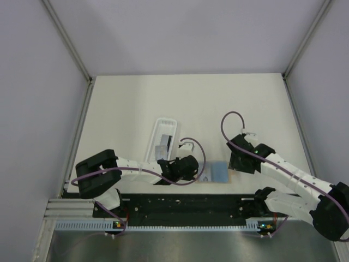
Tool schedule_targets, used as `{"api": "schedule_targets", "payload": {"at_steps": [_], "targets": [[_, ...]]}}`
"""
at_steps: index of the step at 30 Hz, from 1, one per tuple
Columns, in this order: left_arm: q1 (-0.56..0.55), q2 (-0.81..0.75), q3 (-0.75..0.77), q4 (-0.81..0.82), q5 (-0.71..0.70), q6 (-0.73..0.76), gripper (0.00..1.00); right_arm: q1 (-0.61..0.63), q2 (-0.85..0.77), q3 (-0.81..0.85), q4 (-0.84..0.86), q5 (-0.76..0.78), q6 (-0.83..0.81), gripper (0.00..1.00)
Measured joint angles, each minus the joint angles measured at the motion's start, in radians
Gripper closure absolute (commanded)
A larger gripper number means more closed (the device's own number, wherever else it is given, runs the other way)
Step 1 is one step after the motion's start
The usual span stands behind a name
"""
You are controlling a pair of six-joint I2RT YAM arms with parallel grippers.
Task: Put the credit cards into the card holder
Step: Insert the credit card into the card holder, then close the card holder at the center of the board.
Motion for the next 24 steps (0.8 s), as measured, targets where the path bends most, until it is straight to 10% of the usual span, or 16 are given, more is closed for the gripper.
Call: {"api": "schedule_targets", "payload": {"at_steps": [24], "targets": [[0.0, 0.0, 0.0, 0.0, 0.001, 0.0, 1.0, 0.0, -0.056, -0.058, 0.134, -0.064, -0.06, 1.0]]}}
